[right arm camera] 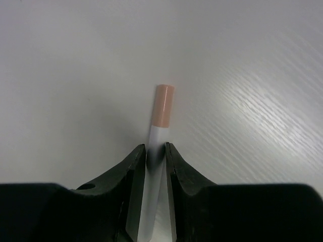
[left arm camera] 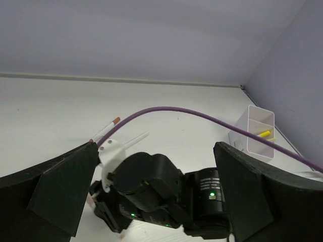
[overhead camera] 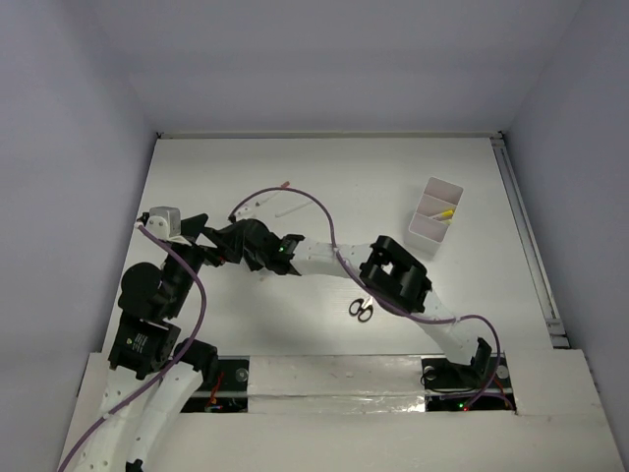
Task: Sort the stationery into containers
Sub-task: Pick up the pen from the center of the board.
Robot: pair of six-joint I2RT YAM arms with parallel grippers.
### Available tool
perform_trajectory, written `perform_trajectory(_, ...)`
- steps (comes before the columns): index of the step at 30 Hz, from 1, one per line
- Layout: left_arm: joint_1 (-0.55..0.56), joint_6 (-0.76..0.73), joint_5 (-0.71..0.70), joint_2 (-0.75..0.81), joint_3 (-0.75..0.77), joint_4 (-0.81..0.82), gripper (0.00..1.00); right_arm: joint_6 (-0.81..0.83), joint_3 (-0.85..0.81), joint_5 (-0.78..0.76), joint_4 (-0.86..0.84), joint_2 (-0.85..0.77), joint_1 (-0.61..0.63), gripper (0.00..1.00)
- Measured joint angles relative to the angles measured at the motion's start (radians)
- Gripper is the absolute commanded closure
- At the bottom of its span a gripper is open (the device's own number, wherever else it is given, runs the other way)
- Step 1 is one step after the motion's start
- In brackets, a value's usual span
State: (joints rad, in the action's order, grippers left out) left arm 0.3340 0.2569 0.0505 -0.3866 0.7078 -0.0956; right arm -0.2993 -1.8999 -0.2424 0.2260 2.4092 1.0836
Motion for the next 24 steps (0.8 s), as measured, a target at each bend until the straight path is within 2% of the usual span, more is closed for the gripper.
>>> perform_trajectory(4,0.0,0.0,0.0,0.0,0.0,0.0,0.01,0.009,0.194,-0.009,-0.031,-0.124,0.003,0.68)
perform_trajectory(5,0.0,0.0,0.0,0.0,0.0,0.0,0.01,0.009,0.232,-0.009,-0.029,-0.15,0.003,0.62)
perform_trajectory(7,0.0,0.0,0.0,0.0,0.0,0.0,0.01,0.009,0.282,-0.009,-0.023,-0.186,0.003,0.57)
perform_trajectory(10,0.0,0.0,0.0,0.0,0.0,0.0,0.01,0.015,0.288,-0.013,-0.024,-0.19,0.003,0.53)
perform_trajectory(17,-0.001,0.0,0.0,-0.003,0.0,0.0,0.01,0.031,0.195,-0.049,0.021,-0.137,0.006,0.53)
perform_trajectory(20,-0.002,0.0,0.0,-0.003,0.0,0.0,0.01,0.041,0.133,-0.057,0.025,-0.096,0.006,0.57)
perform_trajectory(23,-0.003,0.0,0.0,-0.003,0.0,0.0,0.01,0.05,0.083,-0.058,0.027,-0.063,0.006,0.72)
perform_trajectory(24,-0.006,0.0,0.0,-0.003,0.0,0.0,0.01,0.053,0.071,-0.058,0.027,-0.054,0.006,0.83)
